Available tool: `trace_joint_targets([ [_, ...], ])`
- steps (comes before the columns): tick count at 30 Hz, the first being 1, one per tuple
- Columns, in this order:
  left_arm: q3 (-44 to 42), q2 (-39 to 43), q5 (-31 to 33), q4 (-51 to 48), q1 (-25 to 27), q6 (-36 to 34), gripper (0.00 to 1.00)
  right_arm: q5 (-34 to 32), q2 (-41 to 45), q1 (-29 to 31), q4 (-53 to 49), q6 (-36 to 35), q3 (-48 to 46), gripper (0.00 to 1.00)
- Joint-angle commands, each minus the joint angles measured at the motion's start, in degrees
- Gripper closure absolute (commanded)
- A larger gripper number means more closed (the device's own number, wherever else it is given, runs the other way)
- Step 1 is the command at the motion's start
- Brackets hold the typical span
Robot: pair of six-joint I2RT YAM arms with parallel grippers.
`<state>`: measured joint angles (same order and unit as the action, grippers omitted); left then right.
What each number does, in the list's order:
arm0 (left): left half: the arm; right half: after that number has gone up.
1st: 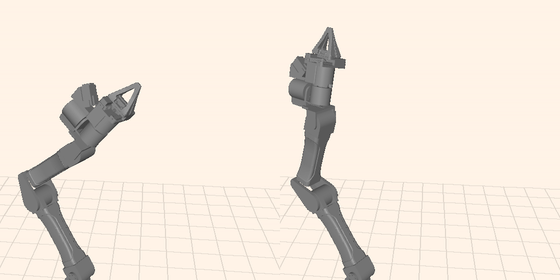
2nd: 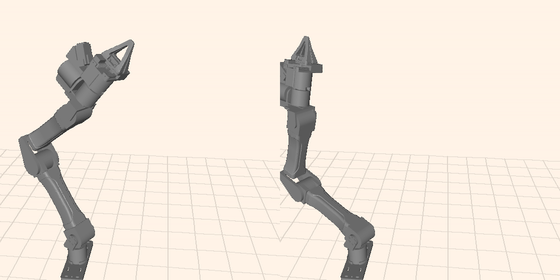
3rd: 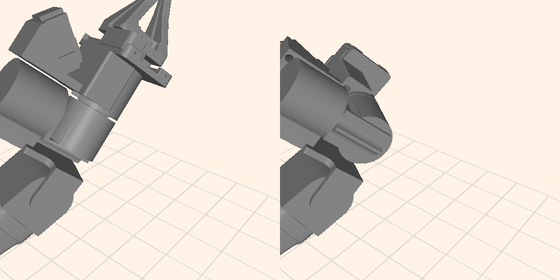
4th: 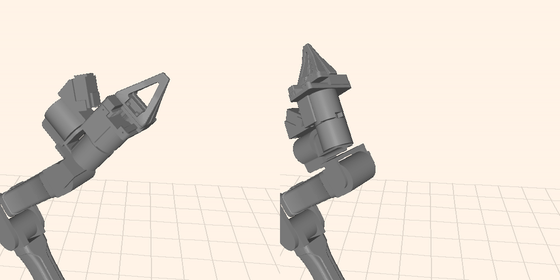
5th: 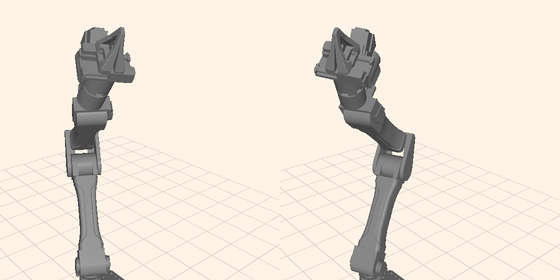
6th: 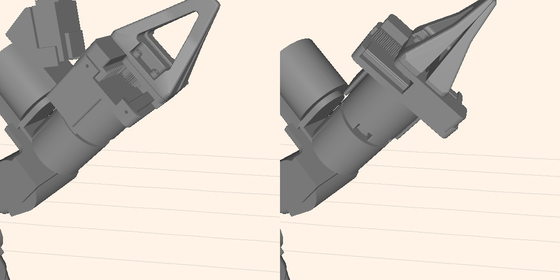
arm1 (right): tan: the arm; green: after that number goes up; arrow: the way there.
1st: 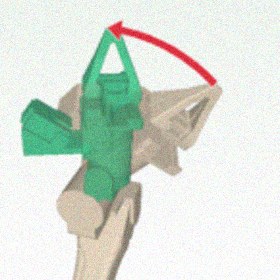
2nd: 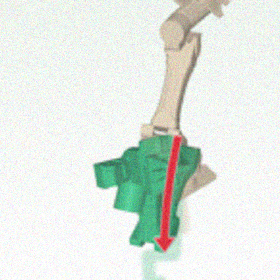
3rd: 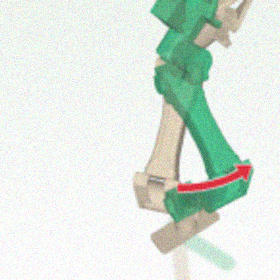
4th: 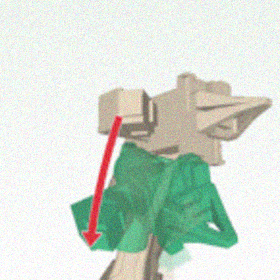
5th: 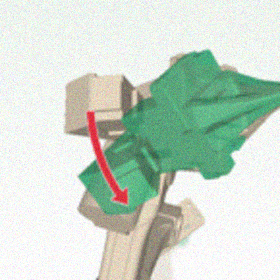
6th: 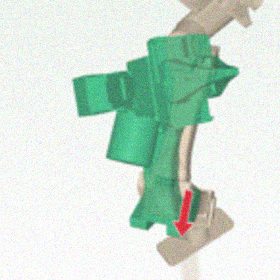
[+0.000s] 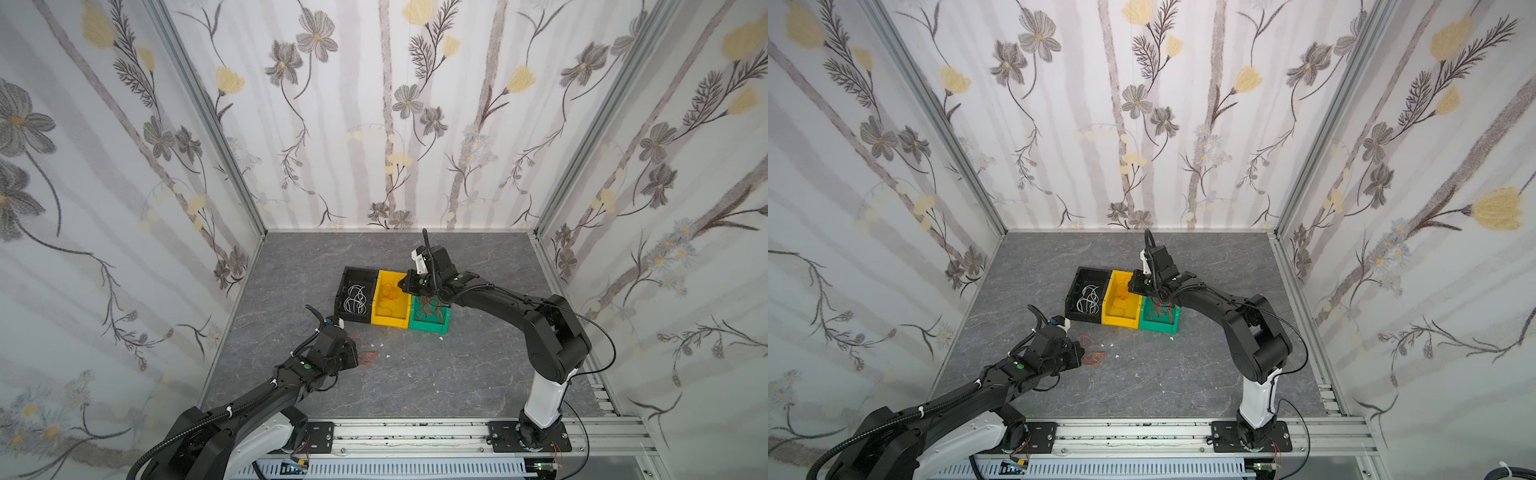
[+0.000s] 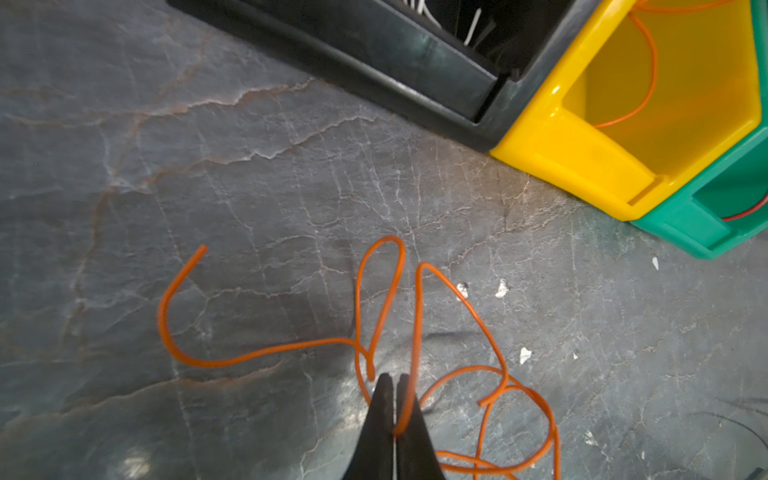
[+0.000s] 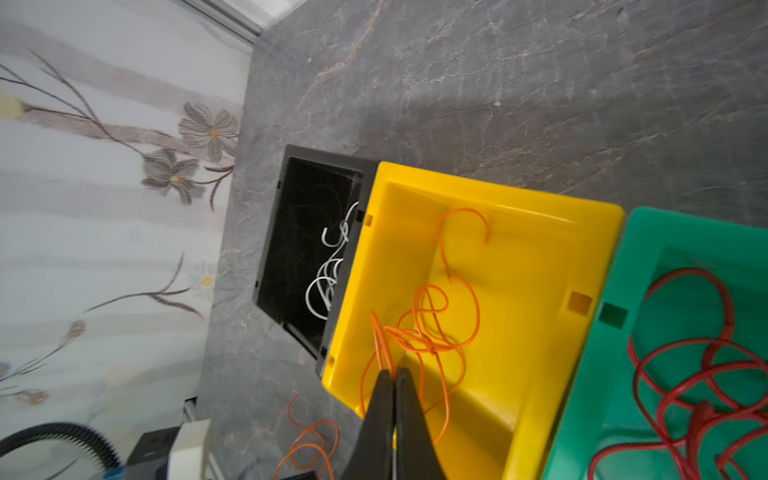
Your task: Untangle the cables
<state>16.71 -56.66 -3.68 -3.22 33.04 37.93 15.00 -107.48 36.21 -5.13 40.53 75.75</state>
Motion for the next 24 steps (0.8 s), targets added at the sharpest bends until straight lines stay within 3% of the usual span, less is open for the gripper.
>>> trace_joint_targets([
  [1,0.43,0.66,-0.11,0.59,-0.02,0.31,1.0,-6.41,-1.86,1.48,-4.95,-3.59,2.12,0.89],
  [5,0.69,2.21,-1.09,0.35,0.0,-0.11,1.0,-7.46,-2.52,2.34,-7.39,-4.65,3.01,0.65],
  [8,0.68,4.23,-2.04,0.23,0.01,-0.4,1.0,-7.14,0.51,2.59,-7.12,-4.79,0.81,0.58],
  [11,0.69,6.39,-3.32,0.07,0.12,-0.84,1.0,-6.46,5.42,3.1,-5.6,-4.8,-2.71,0.53],
  [19,2.49,9.05,-9.16,1.1,3.43,-3.56,1.0,7.7,13.02,4.59,-0.97,-4.38,-11.37,0.48],
  [24,2.87,5.54,-5.48,2.17,8.18,-2.79,1.0,11.26,19.09,6.45,3.32,-1.8,-19.52,0.43],
])
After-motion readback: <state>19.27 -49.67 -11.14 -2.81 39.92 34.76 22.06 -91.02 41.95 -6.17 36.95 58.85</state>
